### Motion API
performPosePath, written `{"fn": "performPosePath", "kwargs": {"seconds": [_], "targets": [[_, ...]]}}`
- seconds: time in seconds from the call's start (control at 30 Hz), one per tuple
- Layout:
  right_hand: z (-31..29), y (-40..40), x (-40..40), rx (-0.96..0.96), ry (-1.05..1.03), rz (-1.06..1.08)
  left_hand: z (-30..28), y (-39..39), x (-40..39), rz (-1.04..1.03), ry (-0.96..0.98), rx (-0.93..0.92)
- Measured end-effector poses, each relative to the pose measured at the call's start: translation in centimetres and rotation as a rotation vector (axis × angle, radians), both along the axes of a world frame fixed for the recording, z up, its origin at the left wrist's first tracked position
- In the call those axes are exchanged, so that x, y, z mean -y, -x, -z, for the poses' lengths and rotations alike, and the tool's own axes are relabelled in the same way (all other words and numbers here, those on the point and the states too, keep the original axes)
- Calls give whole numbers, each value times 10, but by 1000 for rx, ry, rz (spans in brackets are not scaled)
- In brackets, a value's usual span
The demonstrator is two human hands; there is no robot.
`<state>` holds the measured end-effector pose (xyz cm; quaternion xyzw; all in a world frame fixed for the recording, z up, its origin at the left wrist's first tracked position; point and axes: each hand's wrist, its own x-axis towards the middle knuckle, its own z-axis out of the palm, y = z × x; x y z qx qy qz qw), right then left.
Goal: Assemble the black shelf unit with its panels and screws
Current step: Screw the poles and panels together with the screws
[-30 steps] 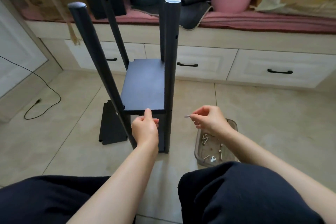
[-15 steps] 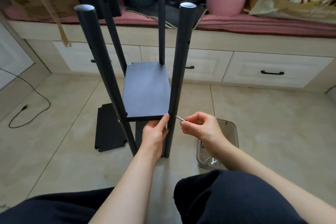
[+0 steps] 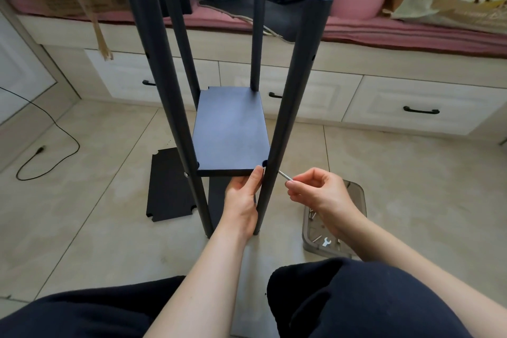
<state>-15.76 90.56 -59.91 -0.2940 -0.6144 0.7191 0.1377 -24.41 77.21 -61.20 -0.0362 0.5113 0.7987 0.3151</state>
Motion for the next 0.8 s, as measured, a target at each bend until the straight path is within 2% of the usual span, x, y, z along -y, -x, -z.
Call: {"fn": "performPosePath", "kwargs": {"seconds": [0.4, 0.8], "targets": [[1, 2, 9, 6, -44, -14, 1, 3, -5, -82, -23, -48], [0, 9, 1, -1, -67, -26, 1, 2, -7, -47, -14, -21]]}}
